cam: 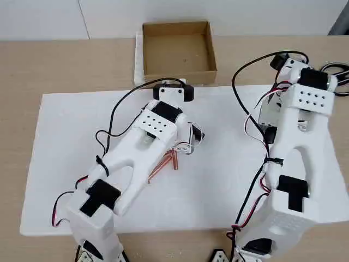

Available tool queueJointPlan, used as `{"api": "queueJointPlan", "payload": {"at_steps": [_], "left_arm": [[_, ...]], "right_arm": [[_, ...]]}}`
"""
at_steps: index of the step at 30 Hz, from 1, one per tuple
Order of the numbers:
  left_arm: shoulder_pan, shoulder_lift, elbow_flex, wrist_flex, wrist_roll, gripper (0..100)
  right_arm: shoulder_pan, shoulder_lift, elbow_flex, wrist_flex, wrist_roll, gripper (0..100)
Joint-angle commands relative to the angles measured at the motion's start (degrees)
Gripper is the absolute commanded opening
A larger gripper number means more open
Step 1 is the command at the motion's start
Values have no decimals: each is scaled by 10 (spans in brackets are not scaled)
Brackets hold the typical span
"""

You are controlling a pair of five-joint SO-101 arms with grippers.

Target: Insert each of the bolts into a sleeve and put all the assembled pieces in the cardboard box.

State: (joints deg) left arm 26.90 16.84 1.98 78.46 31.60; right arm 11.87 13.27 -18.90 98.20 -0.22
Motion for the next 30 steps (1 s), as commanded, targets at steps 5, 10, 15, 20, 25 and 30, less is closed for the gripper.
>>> {"api": "queueJointPlan", "payload": {"at_steps": [5,10,15,20,25,30], "left_arm": [[3,4,-27,-18,12,167],[3,5,-23,-32,10,56],[3,5,-23,-38,10,43],[3,5,-23,-38,10,39],[3,5,-23,-38,10,39],[3,-1,-28,-34,9,7]], "right_arm": [[5,-36,-27,10,6,8],[5,-36,-27,10,6,8],[5,-37,-27,10,6,8],[5,-38,-27,10,6,7],[5,-38,-27,10,6,7],[5,-38,-27,10,6,7]]}}
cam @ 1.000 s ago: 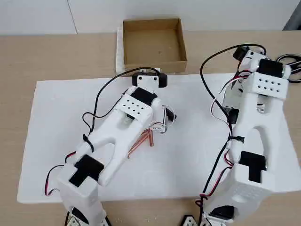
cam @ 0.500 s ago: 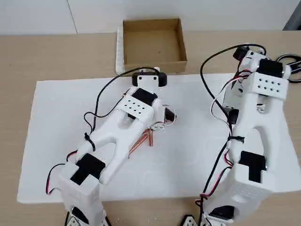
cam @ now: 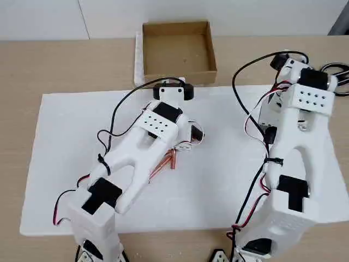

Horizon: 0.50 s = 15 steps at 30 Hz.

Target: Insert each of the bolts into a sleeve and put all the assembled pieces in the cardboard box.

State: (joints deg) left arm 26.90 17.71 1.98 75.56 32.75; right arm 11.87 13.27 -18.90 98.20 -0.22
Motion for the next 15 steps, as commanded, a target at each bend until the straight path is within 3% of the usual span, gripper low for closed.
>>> {"api": "queueJointPlan", "payload": {"at_steps": [1,7,15], "left_arm": [[3,-10,-28,-5,-3,6],[4,-10,-38,11,-3,6],[6,-10,-174,132,-33,6]], "right_arm": [[5,-38,-27,10,6,7],[5,-38,-27,10,6,7],[3,-36,-27,10,6,7]]}}
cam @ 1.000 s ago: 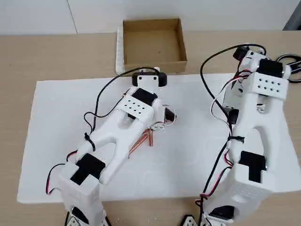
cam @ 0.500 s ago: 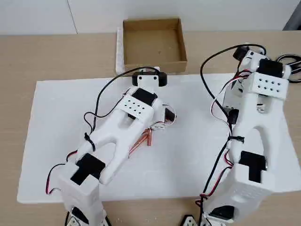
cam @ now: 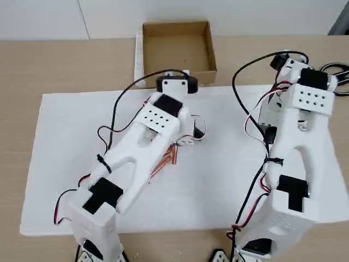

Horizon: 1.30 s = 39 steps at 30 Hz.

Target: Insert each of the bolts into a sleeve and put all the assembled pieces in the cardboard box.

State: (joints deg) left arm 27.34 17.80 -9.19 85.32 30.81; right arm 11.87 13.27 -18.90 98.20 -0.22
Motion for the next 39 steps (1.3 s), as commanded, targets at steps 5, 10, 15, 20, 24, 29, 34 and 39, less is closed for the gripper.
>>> {"api": "queueJointPlan", "payload": {"at_steps": [5,10,15,20,24,29,34,39], "left_arm": [[-16,-11,-138,105,-55,6],[-98,-11,-182,151,-150,6],[-192,-9,-180,151,-227,6],[-262,-4,-134,147,-318,6],[-273,-4,-43,116,-360,6],[-273,-4,72,13,-360,7],[-273,-4,129,-62,-359,8],[-273,-4,131,-76,-359,76]], "right_arm": [[2,-36,-27,10,6,7],[0,-36,-27,10,6,7],[-28,-36,-26,11,6,7],[-72,-38,-26,10,8,7],[-114,-39,-26,10,34,7],[-142,-39,-27,9,35,7],[-141,-37,-27,9,33,7],[-140,-40,-27,10,33,7]]}}
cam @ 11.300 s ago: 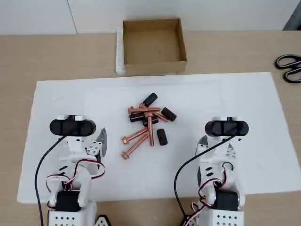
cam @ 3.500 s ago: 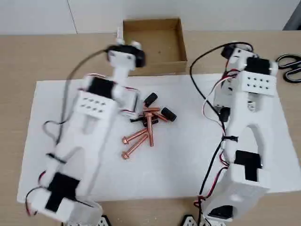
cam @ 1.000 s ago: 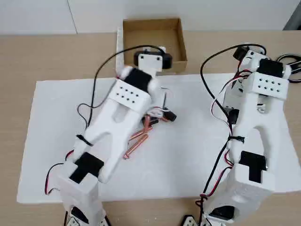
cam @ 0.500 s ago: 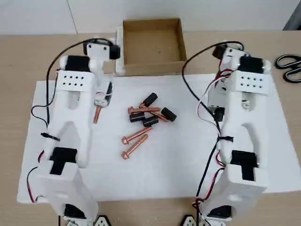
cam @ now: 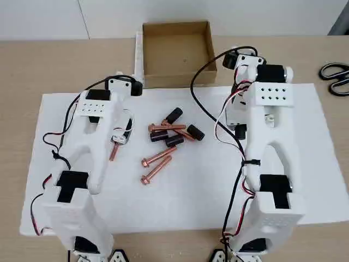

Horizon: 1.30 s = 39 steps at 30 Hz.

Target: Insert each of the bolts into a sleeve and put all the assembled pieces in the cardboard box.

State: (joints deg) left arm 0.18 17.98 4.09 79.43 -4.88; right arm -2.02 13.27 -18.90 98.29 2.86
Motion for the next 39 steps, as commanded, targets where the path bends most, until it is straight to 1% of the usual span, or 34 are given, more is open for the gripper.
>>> {"api": "queueJointPlan", "payload": {"at_steps": [1,12,19,24,27,35,39], "left_arm": [[-2,-6,-1,-18,-2,93],[-2,-5,-1,-52,-2,100],[-2,-4,-1,-55,-2,100],[-3,40,-3,-65,-1,100],[-2,62,-5,-73,13,100],[-3,62,-20,-79,23,100],[-1,62,-21,-79,23,47]], "right_arm": [[-1,-40,-27,9,3,7],[-1,-36,-27,10,2,7],[-1,-36,-27,10,2,7],[-1,-36,-27,10,2,7],[0,-36,-27,10,2,7],[0,-36,-27,10,2,7],[0,-36,-26,10,2,7]]}}
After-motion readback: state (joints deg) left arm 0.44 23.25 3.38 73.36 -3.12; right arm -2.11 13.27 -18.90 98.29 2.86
